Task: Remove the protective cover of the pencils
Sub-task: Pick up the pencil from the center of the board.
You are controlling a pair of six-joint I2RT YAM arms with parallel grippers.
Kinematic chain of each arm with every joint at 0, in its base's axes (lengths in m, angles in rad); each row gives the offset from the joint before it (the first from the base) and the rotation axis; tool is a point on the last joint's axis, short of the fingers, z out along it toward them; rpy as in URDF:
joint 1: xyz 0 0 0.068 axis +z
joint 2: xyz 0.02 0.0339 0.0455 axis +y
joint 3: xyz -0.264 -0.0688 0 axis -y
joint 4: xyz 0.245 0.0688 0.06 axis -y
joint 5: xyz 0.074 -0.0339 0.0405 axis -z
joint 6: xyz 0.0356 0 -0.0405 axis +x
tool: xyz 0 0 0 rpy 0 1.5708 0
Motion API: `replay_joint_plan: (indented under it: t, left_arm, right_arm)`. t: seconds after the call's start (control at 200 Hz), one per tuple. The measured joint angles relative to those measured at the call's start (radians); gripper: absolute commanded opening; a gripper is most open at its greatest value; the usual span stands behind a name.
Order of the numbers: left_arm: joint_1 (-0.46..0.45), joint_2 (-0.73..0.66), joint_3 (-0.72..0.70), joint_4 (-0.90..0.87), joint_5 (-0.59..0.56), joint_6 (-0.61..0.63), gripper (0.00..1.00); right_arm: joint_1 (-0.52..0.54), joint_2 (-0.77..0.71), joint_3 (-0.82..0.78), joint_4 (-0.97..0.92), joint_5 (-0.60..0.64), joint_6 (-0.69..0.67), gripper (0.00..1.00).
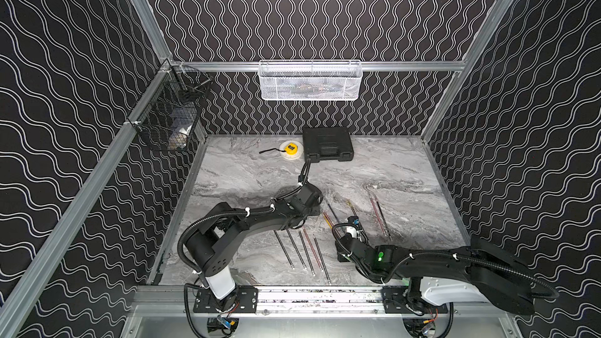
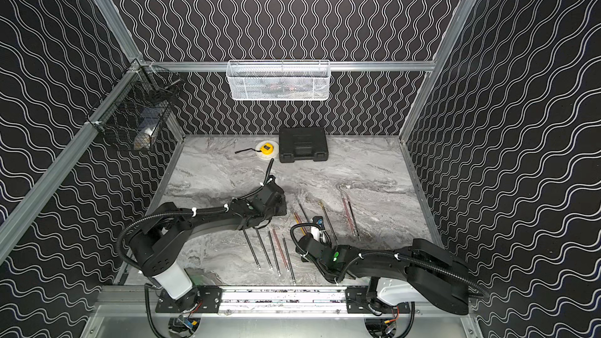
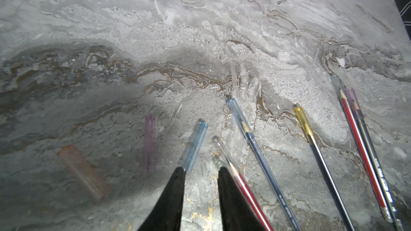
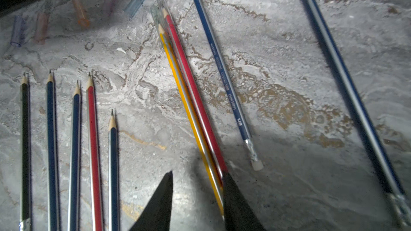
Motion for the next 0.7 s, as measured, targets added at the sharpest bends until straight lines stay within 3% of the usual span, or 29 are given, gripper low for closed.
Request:
replay_joint_plan:
  t: [0.425, 0.701]
  left_arm:
    - [0.0, -0.045, -0.033, 0.008, 0.004, 0.0, 0.32]
    - [0.0, -0.06, -0.04, 0.011, 0.01, 0.0, 0.32]
  right_arm:
    - [-0.002, 0.105, 0.054, 0.02, -0.036, -0.026, 0.35]
    - [-0.002, 0.223, 0.14, 0.044, -0.027, -0.042, 0.28]
